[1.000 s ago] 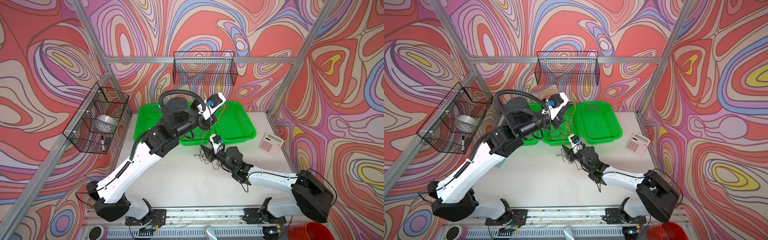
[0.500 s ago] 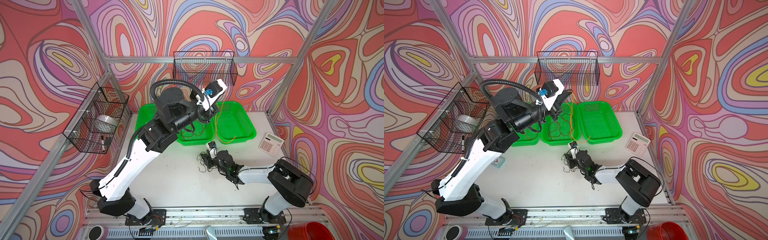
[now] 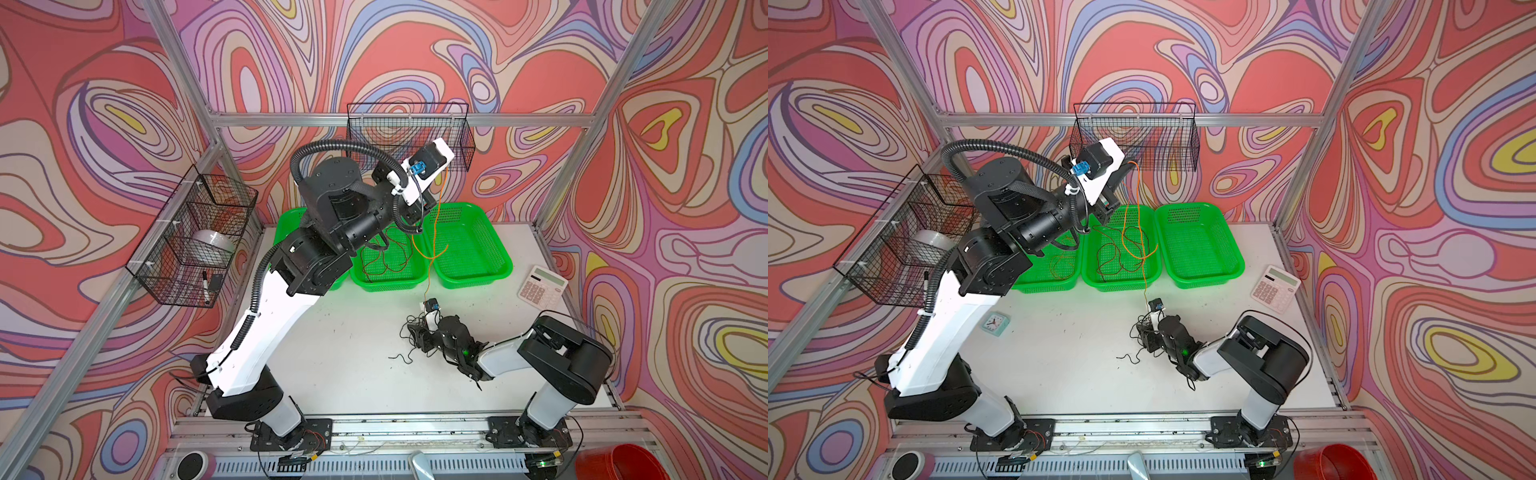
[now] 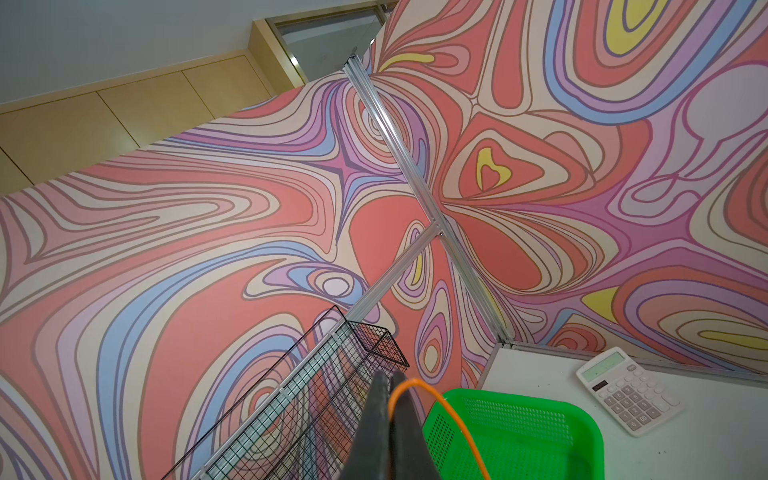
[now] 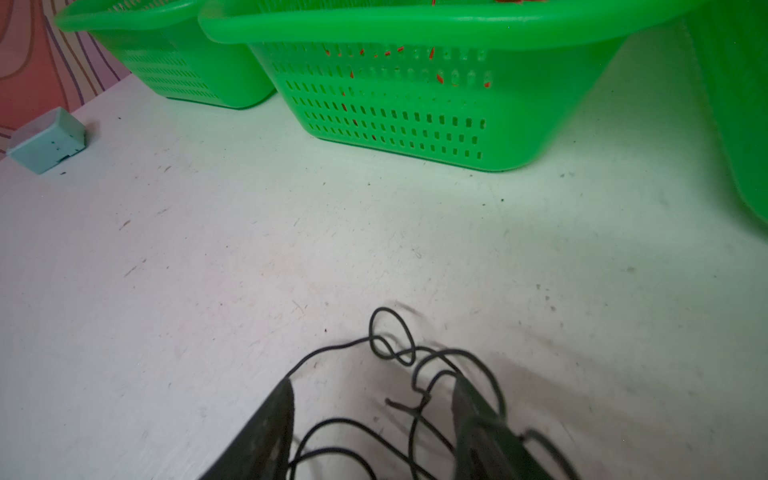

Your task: Untangle the cables

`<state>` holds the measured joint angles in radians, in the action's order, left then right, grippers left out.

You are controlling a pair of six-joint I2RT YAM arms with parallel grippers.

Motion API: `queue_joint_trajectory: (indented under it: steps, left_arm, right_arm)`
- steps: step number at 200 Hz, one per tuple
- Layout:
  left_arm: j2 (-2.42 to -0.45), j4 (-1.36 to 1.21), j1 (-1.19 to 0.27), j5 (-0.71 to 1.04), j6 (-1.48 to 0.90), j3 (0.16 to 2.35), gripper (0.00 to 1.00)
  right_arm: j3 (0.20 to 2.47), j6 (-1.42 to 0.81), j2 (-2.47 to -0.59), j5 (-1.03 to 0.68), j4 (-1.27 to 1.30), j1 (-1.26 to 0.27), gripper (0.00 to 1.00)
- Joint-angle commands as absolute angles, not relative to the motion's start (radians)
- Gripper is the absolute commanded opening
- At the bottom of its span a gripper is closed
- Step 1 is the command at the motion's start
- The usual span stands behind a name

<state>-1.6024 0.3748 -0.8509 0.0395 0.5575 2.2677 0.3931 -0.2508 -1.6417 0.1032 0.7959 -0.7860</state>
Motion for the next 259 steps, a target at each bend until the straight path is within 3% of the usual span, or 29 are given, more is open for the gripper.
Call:
queue_joint_trajectory:
  steps: [1, 23, 41, 98, 181, 207, 259]
  left_arm:
    - [-1.584, 0.385, -0.833, 0.019, 0.583, 2.251, 0.0]
    - [-1.572, 0.382, -0.825, 0.018, 0.574, 2.218, 0.0]
    - [-1.564, 0.371, -0.822, 0.023, 0.573, 2.191, 0.0]
    - [-1.542, 0.353, -0.818, 0.024, 0.56, 2.146, 0.0]
    - [-1.489, 0.347, -0.819, 0.001, 0.552, 2.065, 0.0]
    - [-1.432, 0.316, -0.807, -0.004, 0.51, 1.949, 0.0]
    - [-1.264, 0.218, -0.744, -0.043, 0.379, 1.603, 0.0]
  right_arm:
    - [0.33, -0.228, -1.508, 0.051, 0.903, -0.784, 0.68]
    - [0.339, -0.202, -1.346, -0.008, 0.765, -0.784, 0.79]
    - [0.339, -0.179, -1.246, -0.006, 0.689, -0.785, 0.83]
    - [0.39, -0.05, -1.045, 0.021, 0.451, -0.785, 0.83]
    - [0.45, -0.028, -1.009, 0.142, 0.403, -0.776, 0.8]
    - [0.427, -0.051, -0.998, 0.175, 0.417, -0.765, 0.75]
    - [0.439, -0.052, -0.939, 0.356, 0.3, -0.748, 0.51]
